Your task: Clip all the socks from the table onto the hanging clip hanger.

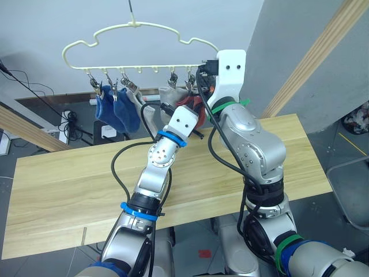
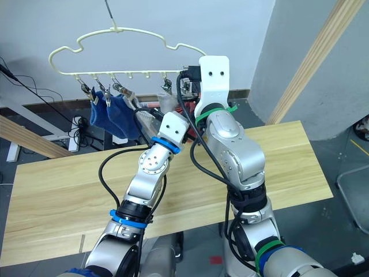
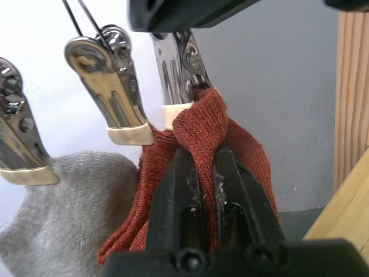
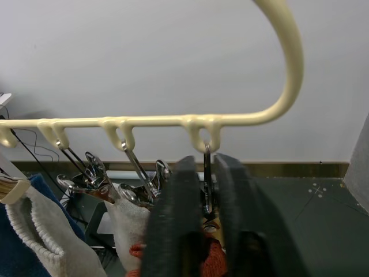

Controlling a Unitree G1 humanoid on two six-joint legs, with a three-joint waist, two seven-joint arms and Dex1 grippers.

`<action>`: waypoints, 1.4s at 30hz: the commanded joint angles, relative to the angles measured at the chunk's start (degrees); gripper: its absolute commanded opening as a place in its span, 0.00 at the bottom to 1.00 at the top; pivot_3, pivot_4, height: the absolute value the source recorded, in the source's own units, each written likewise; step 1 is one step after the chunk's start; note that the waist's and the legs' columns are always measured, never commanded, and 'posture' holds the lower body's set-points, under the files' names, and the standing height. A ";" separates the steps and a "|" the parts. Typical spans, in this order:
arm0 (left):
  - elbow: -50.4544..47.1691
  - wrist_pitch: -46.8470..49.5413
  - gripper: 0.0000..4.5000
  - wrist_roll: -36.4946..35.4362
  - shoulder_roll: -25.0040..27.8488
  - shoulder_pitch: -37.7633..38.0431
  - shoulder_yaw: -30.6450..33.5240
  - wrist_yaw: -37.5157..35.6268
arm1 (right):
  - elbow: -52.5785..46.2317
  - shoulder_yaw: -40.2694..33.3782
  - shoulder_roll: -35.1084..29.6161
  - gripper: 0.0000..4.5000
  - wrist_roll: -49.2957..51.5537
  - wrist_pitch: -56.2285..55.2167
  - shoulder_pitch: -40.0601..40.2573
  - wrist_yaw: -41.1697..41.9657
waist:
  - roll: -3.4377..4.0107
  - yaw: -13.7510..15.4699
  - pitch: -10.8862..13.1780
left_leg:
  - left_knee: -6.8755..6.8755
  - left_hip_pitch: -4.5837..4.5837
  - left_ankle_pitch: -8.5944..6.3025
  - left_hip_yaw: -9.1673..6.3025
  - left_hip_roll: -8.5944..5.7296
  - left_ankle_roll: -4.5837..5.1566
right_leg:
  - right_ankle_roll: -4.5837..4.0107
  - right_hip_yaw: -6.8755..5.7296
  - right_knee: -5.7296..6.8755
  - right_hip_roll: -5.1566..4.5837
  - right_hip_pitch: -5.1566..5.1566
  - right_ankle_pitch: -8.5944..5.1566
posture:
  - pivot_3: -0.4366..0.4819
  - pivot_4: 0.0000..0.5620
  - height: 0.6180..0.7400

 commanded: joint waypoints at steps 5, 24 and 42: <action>-2.75 -1.30 0.00 -2.32 -1.03 -0.55 0.11 -0.86 | -4.48 -1.24 3.01 0.68 0.39 -1.27 -1.36 -0.80 | 0.00 0.01 0.00 | 0.00 0.00 0.00 -0.01 0.00 0.00 | 0.00 0.00 0.00 0.00 0.00 0.00 | 0.26 0.66 1.00; -15.90 8.69 1.00 -21.53 22.86 12.03 3.39 -37.03 | -24.80 -1.54 -25.06 0.97 10.61 6.70 11.31 24.97 | 0.00 -0.17 0.00 | -0.01 0.06 0.01 -0.03 0.04 0.01 | 0.01 -0.01 -0.02 0.06 0.06 -0.01 | 0.27 0.62 1.00; -17.12 27.80 1.00 -26.20 47.08 27.81 27.88 -36.09 | -11.71 -6.81 -52.11 0.99 10.69 -13.82 20.14 54.03 | -0.21 2.05 -3.27 | -0.07 0.12 0.06 0.02 0.02 0.08 | 0.02 -0.03 -0.19 0.03 0.19 -0.01 | 0.41 0.36 1.00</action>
